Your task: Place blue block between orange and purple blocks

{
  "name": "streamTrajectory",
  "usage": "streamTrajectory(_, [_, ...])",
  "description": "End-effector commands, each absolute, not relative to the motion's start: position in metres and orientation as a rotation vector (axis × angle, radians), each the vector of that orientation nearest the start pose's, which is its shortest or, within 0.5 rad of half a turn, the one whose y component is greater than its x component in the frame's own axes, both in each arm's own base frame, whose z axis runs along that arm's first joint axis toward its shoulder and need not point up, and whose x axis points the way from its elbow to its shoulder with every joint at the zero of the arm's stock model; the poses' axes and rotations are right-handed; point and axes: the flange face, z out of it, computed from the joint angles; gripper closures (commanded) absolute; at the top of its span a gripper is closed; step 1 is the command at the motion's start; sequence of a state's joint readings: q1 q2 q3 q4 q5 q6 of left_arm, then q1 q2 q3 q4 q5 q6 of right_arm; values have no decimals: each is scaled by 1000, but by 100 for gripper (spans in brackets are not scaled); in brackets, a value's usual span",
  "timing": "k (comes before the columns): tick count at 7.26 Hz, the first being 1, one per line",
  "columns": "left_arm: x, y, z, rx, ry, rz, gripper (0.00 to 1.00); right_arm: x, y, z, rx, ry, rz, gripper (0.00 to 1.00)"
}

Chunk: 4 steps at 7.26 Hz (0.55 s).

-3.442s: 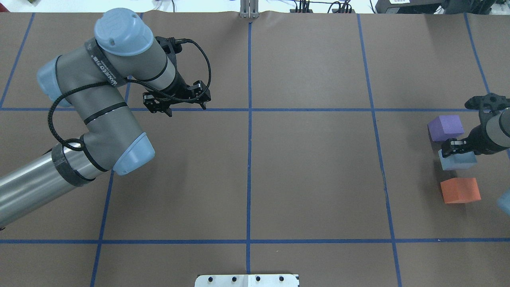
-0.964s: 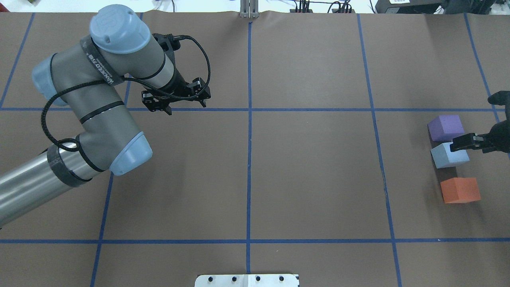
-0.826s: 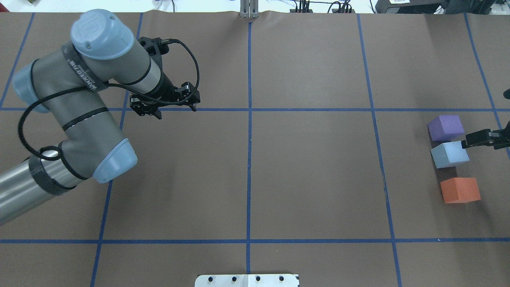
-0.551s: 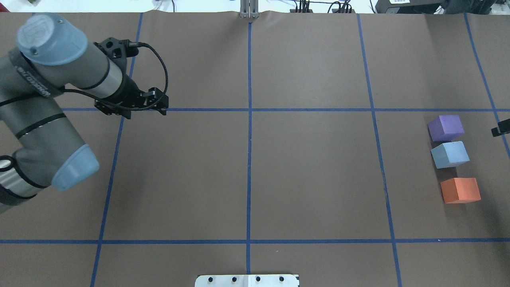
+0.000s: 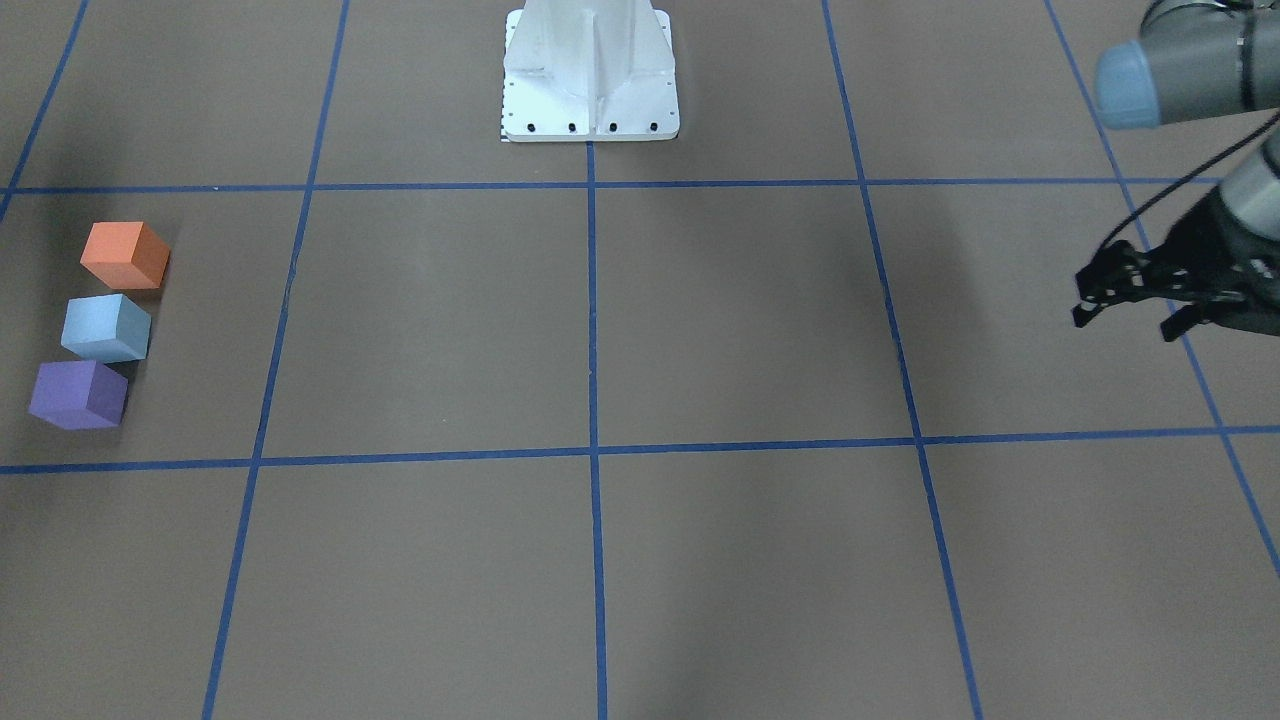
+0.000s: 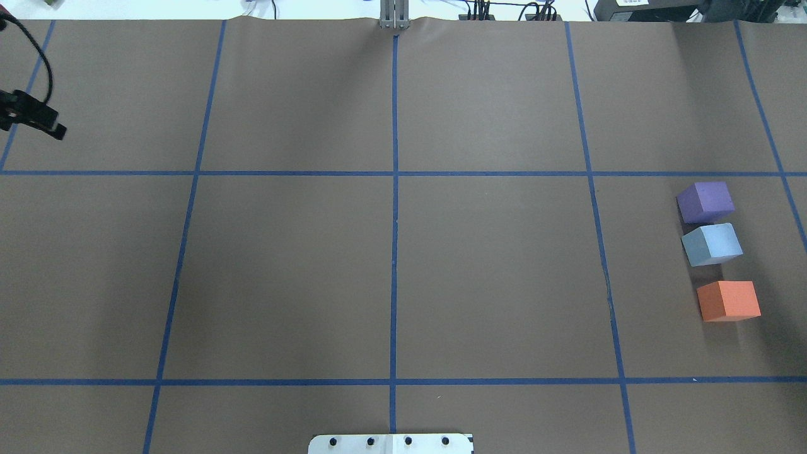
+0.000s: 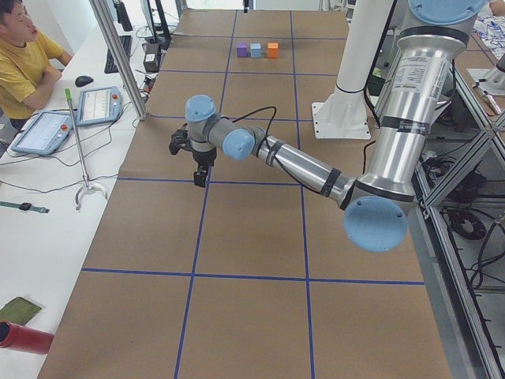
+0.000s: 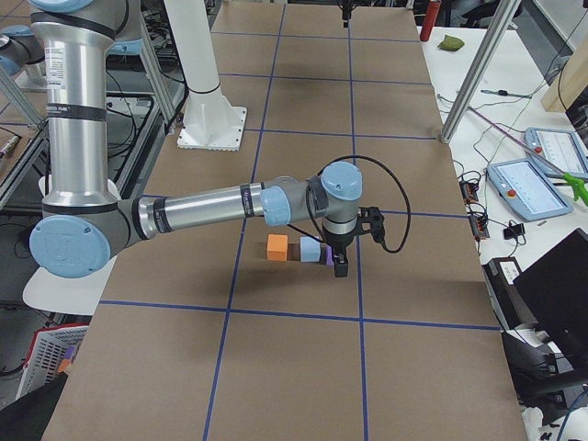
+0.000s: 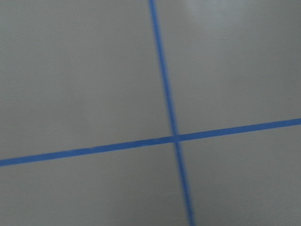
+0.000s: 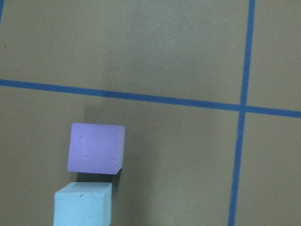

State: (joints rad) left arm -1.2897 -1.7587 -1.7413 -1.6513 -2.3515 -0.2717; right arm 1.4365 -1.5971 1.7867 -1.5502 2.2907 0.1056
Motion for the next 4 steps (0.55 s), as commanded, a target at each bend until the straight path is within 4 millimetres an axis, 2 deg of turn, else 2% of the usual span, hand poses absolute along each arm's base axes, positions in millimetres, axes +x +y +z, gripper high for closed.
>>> streamTrajectory(1, [7, -576, 547, 224, 849, 275, 0, 19, -496, 590, 103, -743, -126, 0])
streamTrajectory(2, [-25, -579, 567, 227, 784, 245, 0, 25, -511, 583, 123, -763, -135, 0])
streamTrajectory(3, [-30, -579, 573, 223, 775, 246, 0, 28, -511, 583, 125, -775, -128, 0])
streamTrajectory(4, [-34, -579, 569, 229, 777, 241, 0, 28, -512, 581, 128, -780, -128, 0])
